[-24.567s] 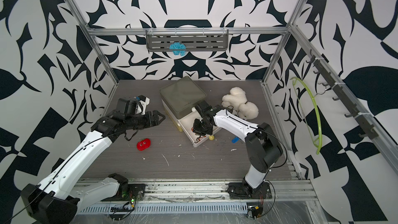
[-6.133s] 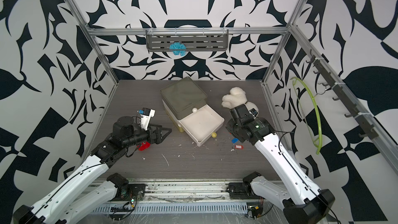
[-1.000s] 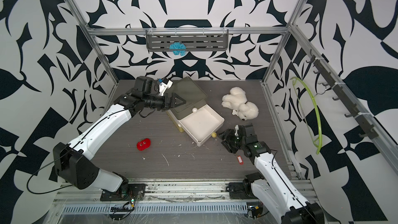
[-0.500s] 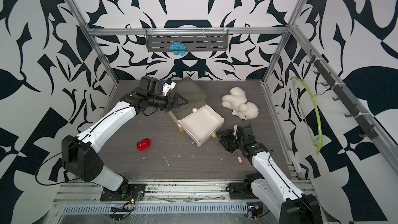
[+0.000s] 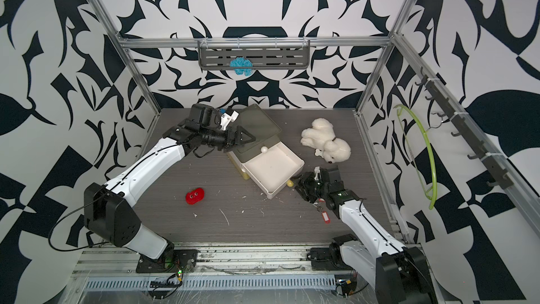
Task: Take the keys out of the drawer
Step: Close the drawer in the storage box.
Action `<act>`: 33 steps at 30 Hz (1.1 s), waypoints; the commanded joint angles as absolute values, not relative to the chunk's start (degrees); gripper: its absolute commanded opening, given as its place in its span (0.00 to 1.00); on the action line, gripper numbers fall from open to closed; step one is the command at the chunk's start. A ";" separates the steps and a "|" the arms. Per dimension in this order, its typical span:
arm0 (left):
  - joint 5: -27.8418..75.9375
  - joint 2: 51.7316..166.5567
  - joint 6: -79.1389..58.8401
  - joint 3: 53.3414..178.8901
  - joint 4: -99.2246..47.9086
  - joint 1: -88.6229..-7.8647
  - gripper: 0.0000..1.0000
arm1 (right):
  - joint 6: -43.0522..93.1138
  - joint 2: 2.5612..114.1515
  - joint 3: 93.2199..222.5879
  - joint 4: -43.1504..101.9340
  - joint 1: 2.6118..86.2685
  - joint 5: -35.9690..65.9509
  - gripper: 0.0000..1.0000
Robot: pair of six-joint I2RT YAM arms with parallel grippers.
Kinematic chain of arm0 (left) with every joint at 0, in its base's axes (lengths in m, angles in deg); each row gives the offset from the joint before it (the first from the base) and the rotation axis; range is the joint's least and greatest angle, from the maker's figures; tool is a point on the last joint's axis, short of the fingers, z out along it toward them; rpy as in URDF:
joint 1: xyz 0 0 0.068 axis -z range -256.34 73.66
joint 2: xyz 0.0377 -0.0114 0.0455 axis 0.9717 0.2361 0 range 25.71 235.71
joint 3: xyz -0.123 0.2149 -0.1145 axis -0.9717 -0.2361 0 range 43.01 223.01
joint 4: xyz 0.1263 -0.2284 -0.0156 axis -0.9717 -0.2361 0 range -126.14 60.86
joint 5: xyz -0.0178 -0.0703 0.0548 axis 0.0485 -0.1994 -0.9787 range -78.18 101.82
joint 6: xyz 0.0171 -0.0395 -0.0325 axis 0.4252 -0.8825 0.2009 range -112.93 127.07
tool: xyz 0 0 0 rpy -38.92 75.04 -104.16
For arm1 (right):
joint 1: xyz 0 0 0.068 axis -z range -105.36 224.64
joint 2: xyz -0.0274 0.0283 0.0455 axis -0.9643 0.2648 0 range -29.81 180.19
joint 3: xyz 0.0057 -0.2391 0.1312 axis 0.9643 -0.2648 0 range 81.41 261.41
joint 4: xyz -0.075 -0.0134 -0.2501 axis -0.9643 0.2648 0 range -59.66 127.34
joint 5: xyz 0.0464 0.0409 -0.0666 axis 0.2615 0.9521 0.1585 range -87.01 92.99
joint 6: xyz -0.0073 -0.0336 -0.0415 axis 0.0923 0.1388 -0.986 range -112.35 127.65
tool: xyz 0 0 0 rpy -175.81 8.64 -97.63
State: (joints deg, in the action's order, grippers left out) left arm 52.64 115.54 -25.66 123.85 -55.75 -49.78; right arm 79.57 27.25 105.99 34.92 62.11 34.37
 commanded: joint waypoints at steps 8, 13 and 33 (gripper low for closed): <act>54.09 117.12 -25.45 122.46 -54.89 -50.07 0.99 | 79.54 31.20 109.78 30.47 61.02 34.90 0.48; 54.19 117.27 -25.36 122.52 -54.90 -50.06 0.99 | 79.36 33.81 111.59 29.40 60.23 34.57 0.48; 54.53 116.27 -24.57 121.98 -55.68 -50.06 0.99 | 78.72 46.22 118.92 24.02 55.36 32.72 0.48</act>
State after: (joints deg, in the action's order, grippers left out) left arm 54.06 116.21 -25.53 123.35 -54.22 -49.78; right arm 79.48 45.33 116.07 27.42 56.21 33.76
